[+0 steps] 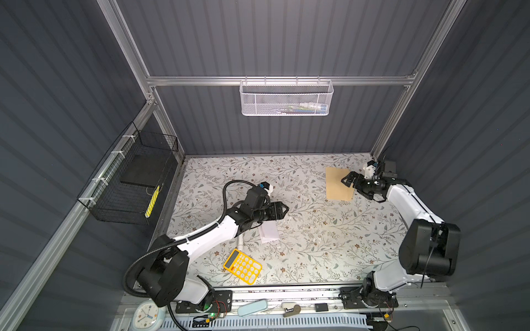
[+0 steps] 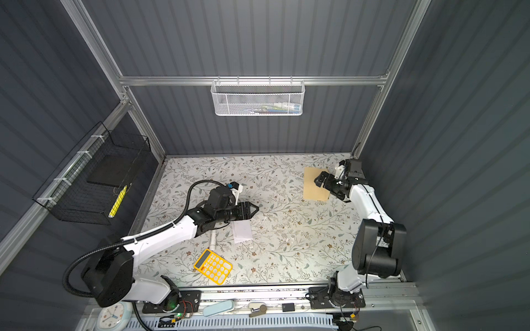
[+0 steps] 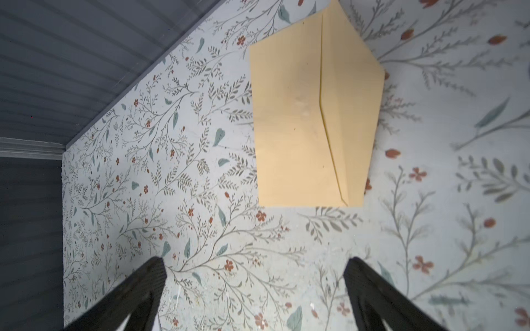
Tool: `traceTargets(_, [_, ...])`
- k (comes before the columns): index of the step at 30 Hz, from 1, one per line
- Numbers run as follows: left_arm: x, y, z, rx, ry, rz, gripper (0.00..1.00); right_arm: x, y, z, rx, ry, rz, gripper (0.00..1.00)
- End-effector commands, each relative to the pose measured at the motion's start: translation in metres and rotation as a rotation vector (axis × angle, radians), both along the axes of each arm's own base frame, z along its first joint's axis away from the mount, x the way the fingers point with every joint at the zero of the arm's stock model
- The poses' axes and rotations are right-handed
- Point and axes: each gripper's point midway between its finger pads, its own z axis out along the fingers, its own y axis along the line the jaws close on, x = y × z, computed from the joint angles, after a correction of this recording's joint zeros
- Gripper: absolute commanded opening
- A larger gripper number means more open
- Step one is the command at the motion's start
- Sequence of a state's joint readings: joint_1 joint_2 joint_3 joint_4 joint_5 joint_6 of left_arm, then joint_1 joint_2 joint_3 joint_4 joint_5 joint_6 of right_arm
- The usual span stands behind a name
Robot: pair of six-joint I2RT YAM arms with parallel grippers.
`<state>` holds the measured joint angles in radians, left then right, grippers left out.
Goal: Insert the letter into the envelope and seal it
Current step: 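Lower the right gripper onto the tan envelope while left gripper reaches toward it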
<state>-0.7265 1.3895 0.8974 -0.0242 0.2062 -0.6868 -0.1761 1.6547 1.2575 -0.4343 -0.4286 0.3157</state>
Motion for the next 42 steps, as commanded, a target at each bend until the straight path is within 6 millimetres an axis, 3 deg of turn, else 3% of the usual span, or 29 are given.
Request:
traceTargets(1, [-0.018,0.0,0.012,-0.029,0.007,-0.045,0.75,0.019,0.002,-0.003,0.028,0.003,0.065,0.99])
traceTargets(6, [-0.02,-0.002,0.028,-0.07,0.004,-0.039,0.8,0.048,0.005,-0.016,0.083,0.015,0.09,0.97])
traceTargets(13, [-0.007,-0.025,0.042,-0.109,-0.006,-0.076,0.8,0.064,0.005,-0.044,0.105,0.072,0.083,0.93])
traceTargets(19, [0.01,-0.056,0.032,-0.126,0.061,-0.122,0.81,0.065,0.001,-0.066,0.095,0.117,0.067,0.92])
traceTargets(27, [0.05,-0.088,0.011,-0.124,0.074,-0.087,0.79,0.06,0.006,-0.09,0.13,0.167,0.07,0.87])
traceTargets(32, [0.072,-0.116,-0.001,-0.145,0.079,-0.115,0.73,0.056,0.001,-0.104,0.104,0.205,0.052,0.84])
traceTargets(34, [0.078,-0.123,-0.015,-0.141,0.099,-0.12,0.68,0.057,0.0,-0.109,0.102,0.212,0.049,0.83])
traceTargets(35, [0.086,-0.132,-0.004,-0.168,0.077,-0.126,0.66,0.058,0.0,-0.109,0.105,0.219,0.05,0.83])
traceTargets(42, [0.106,-0.159,-0.035,-0.191,0.111,-0.143,0.58,0.055,0.0,-0.12,0.108,0.276,0.05,0.81])
